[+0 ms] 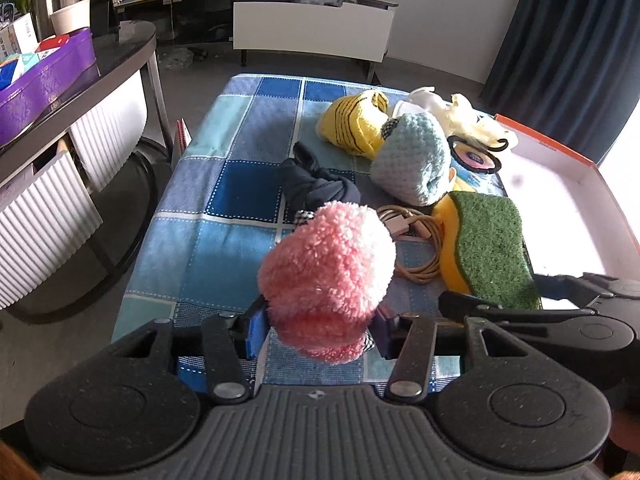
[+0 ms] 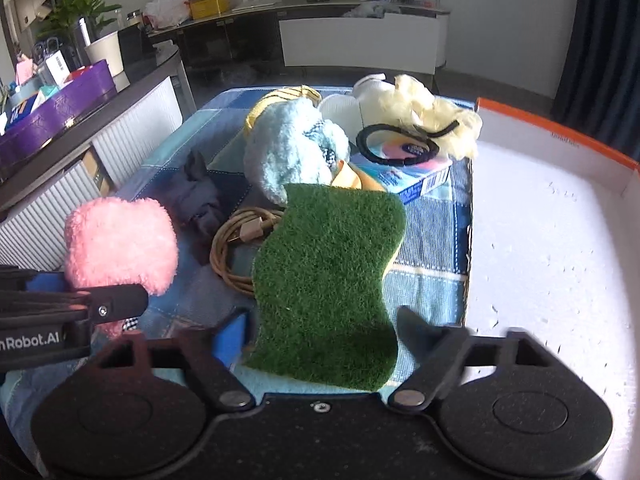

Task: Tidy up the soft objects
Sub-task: 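Grasp the pink plush with the left tool while the right tool grasps the green sponge, then carry the pink plush and green sponge over the white box with both tools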

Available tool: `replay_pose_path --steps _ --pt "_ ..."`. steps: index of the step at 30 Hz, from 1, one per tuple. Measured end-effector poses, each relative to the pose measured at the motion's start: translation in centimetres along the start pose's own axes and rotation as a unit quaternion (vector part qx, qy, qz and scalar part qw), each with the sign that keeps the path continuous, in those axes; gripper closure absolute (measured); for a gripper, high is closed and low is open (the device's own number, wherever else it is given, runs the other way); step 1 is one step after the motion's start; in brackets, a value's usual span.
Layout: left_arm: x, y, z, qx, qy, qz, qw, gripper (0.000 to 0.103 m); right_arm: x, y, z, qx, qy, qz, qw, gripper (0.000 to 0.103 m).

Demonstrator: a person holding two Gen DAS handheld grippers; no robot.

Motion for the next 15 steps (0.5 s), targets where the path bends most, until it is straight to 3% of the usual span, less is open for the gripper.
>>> replay_pose_path --steps 15 --pt "-1.4 -1.9 0.4 0.007 -0.017 -0.01 0.9998 0.051 -5.8 -2.8 0.4 0.032 -0.054 0.014 0.998 0.022"
Point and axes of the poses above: each gripper's, at about its wrist camera, not at the fingertips, and x roughly the way its jaws point, y to its left, z to its top, the point moved 9 cm from there along x, roughly the way its jaws point, and after that the axes turned 6 degrees about x, right-handed, at the moved point
